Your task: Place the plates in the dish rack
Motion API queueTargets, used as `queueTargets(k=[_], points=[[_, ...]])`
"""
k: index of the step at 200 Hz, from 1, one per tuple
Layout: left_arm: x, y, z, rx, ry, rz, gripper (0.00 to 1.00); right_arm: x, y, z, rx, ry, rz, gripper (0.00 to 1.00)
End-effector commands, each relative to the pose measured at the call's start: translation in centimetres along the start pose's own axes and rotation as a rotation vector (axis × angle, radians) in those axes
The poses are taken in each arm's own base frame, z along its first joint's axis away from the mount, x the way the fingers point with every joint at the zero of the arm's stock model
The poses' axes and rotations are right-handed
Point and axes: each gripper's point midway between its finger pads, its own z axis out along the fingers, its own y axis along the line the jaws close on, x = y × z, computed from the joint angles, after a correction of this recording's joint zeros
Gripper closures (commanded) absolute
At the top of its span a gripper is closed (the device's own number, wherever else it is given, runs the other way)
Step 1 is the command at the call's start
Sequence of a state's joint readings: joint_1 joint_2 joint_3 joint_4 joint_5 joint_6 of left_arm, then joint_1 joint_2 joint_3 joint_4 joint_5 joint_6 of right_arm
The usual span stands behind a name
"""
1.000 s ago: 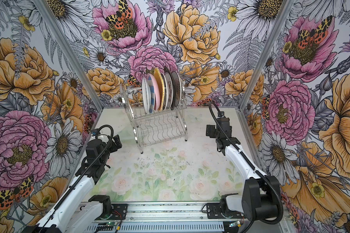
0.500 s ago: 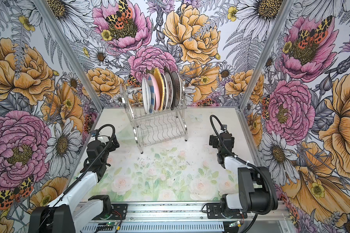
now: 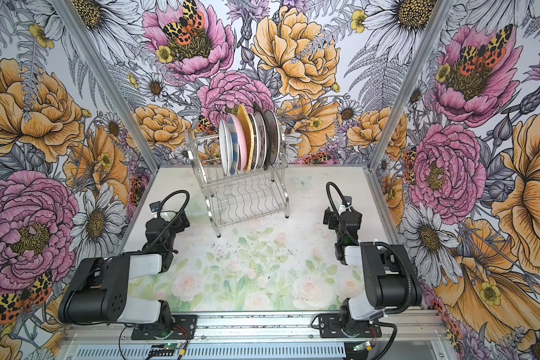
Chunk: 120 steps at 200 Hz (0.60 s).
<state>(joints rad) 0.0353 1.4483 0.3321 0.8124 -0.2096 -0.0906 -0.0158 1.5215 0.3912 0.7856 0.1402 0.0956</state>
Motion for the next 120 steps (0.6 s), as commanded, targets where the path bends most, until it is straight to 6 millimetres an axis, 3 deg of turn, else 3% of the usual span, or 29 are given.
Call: queueTargets(k=[1,28,120], points=[[-2.21,-0.84,-0.15,0.035,-0.125,0.004,0.01,-1.64,-0.28,-0.10,0.004,-0.087,0.023,0.00],[-1.36,-0.46,-0.05,0.009,-0.131,0.008,0.01,-1.61,-0.27,-0.11,0.005,-0.085,0.021,0.00],[-1.50,-0.44,0.04,0.001,-0.131,0.008,0.01,-1.65,-1.13,-0.65,0.072,-0.110,0.035,0.01]])
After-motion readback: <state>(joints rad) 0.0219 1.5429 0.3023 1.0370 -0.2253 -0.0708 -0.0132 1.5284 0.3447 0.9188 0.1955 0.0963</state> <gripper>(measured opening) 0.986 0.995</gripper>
